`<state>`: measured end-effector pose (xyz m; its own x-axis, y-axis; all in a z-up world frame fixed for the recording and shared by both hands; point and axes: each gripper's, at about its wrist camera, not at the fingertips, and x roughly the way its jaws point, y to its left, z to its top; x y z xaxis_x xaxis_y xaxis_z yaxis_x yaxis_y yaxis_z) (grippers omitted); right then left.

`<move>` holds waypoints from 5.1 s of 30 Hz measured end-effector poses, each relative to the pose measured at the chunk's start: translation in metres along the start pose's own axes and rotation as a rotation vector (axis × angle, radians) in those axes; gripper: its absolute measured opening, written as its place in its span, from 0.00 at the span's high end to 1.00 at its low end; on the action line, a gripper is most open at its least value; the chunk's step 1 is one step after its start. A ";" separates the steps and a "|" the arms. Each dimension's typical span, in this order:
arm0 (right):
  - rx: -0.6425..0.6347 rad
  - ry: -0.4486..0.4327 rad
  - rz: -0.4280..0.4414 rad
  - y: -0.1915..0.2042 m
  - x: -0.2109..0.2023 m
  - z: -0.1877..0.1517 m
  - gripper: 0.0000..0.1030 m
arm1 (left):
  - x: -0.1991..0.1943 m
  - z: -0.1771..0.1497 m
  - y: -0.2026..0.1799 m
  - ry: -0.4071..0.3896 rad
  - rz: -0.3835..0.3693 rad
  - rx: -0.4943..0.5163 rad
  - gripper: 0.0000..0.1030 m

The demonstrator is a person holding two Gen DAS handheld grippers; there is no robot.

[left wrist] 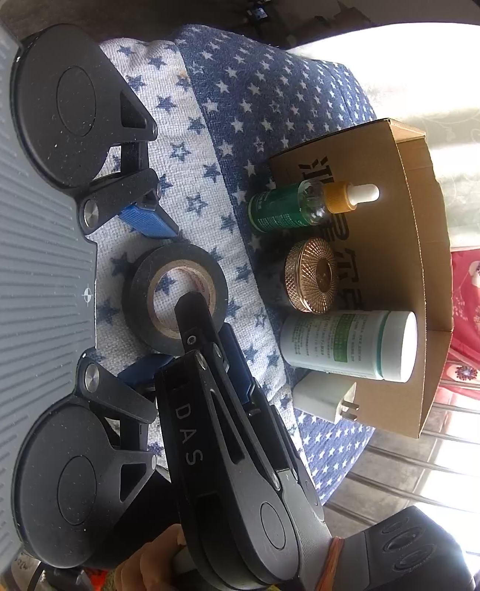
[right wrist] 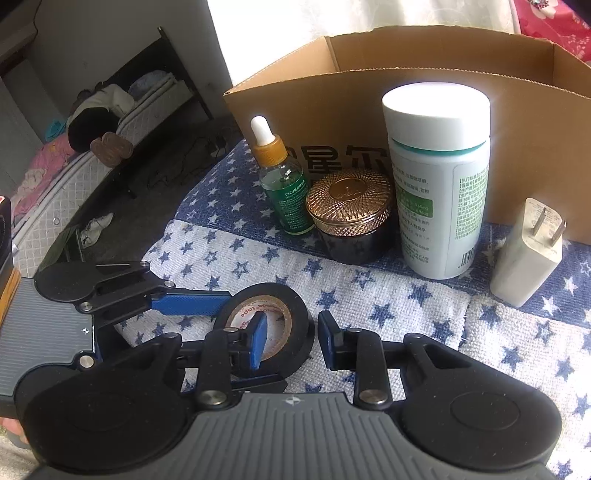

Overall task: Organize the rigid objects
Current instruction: 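Grasp the black tape roll by its rim with the right gripper, then carry the black tape roll into the box and open the right gripper, then move the right gripper to the white charger plug and grasp it, then lift the white charger plug and carry it over the box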

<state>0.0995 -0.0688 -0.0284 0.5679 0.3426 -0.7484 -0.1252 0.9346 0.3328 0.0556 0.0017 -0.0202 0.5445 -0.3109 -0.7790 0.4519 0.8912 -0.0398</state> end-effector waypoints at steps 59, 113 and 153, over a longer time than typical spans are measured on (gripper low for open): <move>0.055 0.167 -0.018 -0.147 0.072 0.241 0.80 | 0.139 0.246 0.055 0.255 -0.011 0.071 0.36; 0.279 -0.316 -0.020 -0.117 -0.119 0.018 0.76 | -0.030 0.057 -0.062 -0.252 -0.023 0.173 0.31; 0.487 0.123 -0.091 -0.161 -0.032 0.082 0.57 | 0.063 0.062 -0.109 -0.242 0.123 0.153 0.71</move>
<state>0.1682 -0.2378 -0.0104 0.4551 0.2982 -0.8390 0.3302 0.8185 0.4700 0.0847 -0.1354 -0.0259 0.7458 -0.2900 -0.5997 0.4634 0.8726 0.1543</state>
